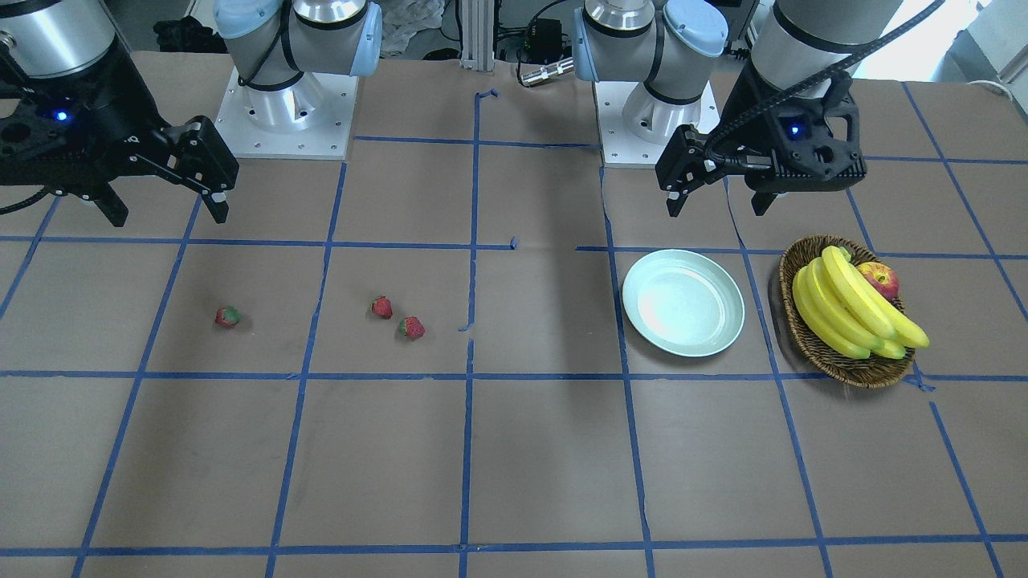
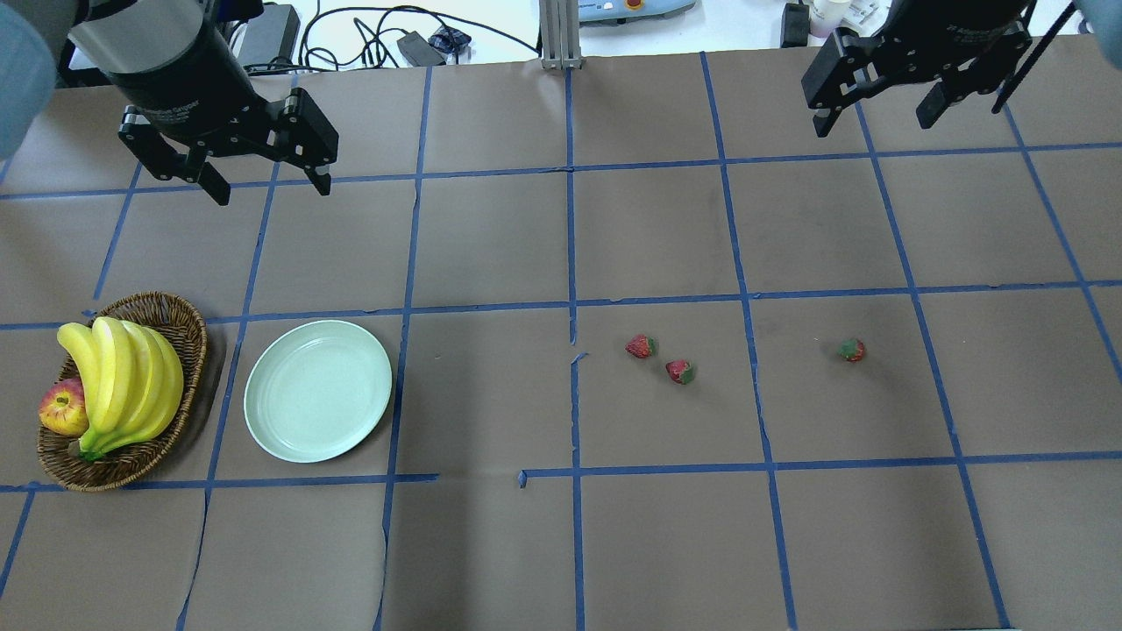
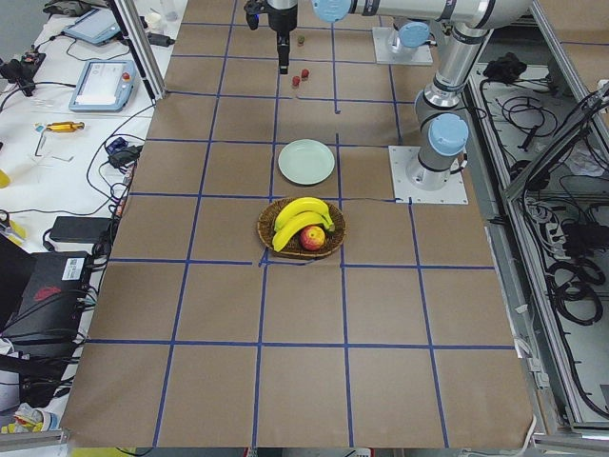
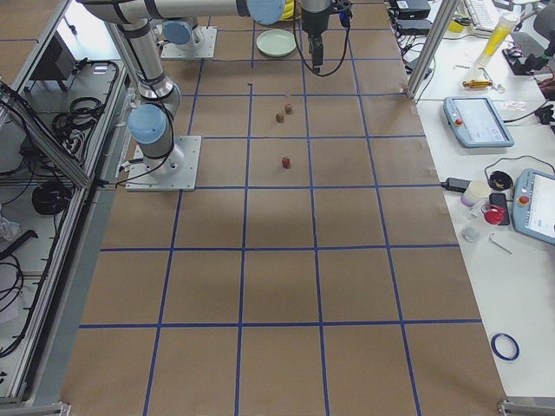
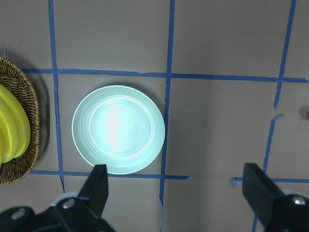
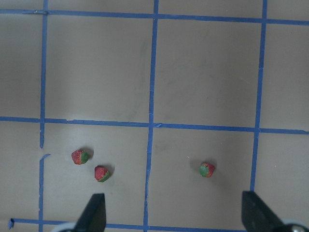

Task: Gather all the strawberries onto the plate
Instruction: 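Move the right gripper toward the strawberry farthest from the plate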

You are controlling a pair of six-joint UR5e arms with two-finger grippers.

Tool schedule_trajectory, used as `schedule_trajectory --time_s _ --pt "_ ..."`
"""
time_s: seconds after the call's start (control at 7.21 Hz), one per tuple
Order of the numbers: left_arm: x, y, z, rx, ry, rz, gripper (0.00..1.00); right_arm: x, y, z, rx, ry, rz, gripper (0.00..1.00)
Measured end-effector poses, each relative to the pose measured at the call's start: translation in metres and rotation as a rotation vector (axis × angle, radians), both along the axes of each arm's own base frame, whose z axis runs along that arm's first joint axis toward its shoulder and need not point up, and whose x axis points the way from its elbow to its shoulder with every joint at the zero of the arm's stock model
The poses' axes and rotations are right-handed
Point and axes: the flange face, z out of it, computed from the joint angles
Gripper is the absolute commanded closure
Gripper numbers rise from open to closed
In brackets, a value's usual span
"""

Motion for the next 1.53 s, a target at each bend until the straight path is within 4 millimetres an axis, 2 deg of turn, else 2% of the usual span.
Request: schedule_trajectory --time_s 0.42,1.53 --pt "-0.0002 0.0021 -0.0049 0.010 0.000 -0.002 0.00 0.0000 0.0000 0.0005 0.000 0.000 0.000 0.00" --pt "-0.0002 0.0031 -0.0032 0.005 0.000 0.000 0.00 0.0000 0.0037 -0.0089 0.026 0.007 0.006 0.00"
